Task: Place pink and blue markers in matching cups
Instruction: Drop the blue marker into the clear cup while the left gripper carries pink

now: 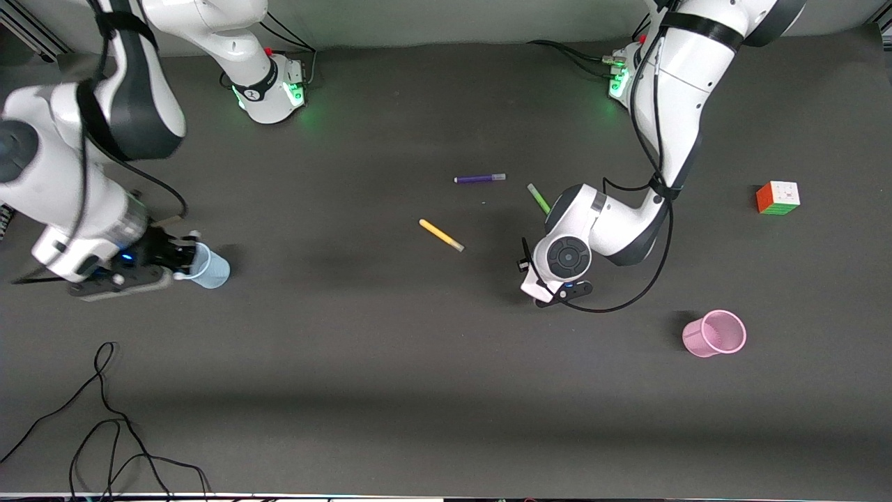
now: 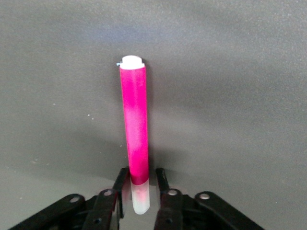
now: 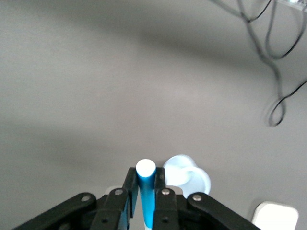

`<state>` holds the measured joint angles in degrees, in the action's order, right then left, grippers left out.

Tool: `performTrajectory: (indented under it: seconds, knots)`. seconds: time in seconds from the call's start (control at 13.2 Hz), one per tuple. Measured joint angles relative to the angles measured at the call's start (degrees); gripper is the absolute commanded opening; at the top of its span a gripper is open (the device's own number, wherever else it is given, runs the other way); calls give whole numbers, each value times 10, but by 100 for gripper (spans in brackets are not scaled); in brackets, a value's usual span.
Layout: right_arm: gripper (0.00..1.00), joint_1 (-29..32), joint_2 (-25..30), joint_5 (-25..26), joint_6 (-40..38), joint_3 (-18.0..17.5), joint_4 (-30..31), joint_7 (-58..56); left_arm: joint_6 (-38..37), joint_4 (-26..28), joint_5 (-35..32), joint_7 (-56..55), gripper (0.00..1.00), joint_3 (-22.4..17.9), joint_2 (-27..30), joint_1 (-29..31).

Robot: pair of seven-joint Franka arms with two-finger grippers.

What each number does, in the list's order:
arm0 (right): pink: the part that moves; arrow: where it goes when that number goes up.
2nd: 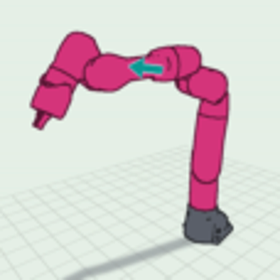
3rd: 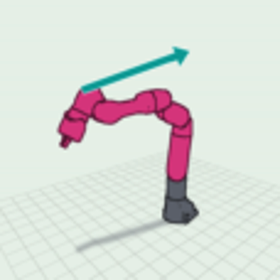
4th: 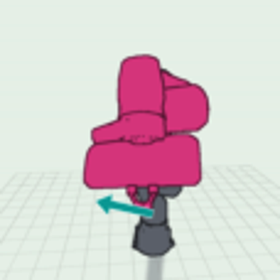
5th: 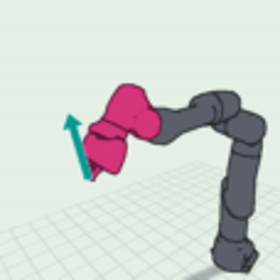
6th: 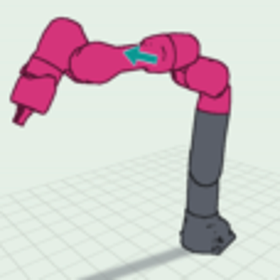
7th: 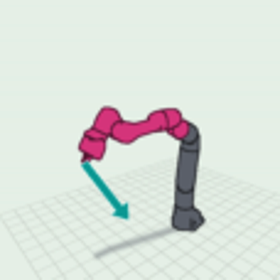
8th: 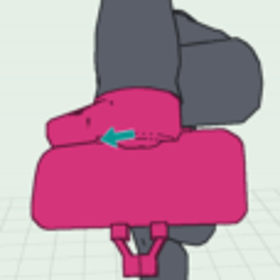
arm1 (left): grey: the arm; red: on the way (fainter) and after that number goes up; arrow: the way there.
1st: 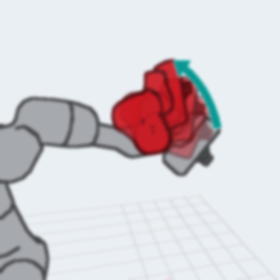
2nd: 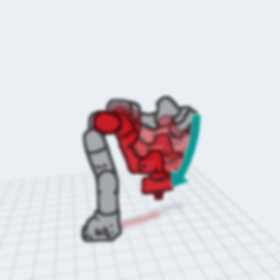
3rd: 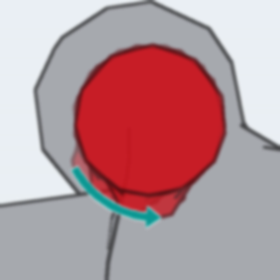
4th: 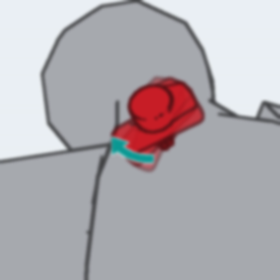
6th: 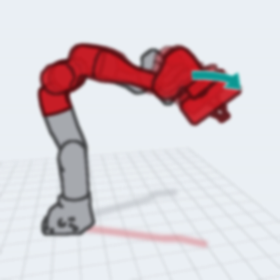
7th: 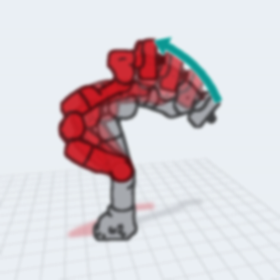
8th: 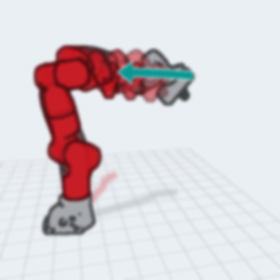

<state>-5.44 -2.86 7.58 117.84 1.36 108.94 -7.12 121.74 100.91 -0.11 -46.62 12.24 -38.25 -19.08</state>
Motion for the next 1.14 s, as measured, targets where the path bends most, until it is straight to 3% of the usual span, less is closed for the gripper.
performTrajectory:
  seconds: [0.23, 0.38, 0.61, 0.91, 0.98, 1.06, 1.14]
  knots:
    - [0, 0, 62, 2, 214, 59, 168, -109, -22, -10, 0, 1, 0, -3, 14, 13]
    - [0, 0, 77, 3, 331, 89, 255, -156, -98, -54, 0, 27, 0, -4, 24, 42]
    - [0, -2, 66, 3, 458, 97, 328, -166, -229, -156, 1, 118, 0, -5, 26, 100]
    - [0, -3, 34, 3, 564, 96, 373, -166, -328, -243, 3, 252, 0, -7, 15, 170]
    - [11, -3, 30, 3, 576, 96, 378, -166, -348, -267, 1, 287, 0, -8, 10, 185]
    - [51, -3, 28, 3, 581, 97, 382, -166, -365, -291, -1, 330, 0, -9, 3, 203]
    - [99, -3, 28, 3, 584, 99, 387, -166, -374, -311, -3, 380, 0, -10, -3, 223]
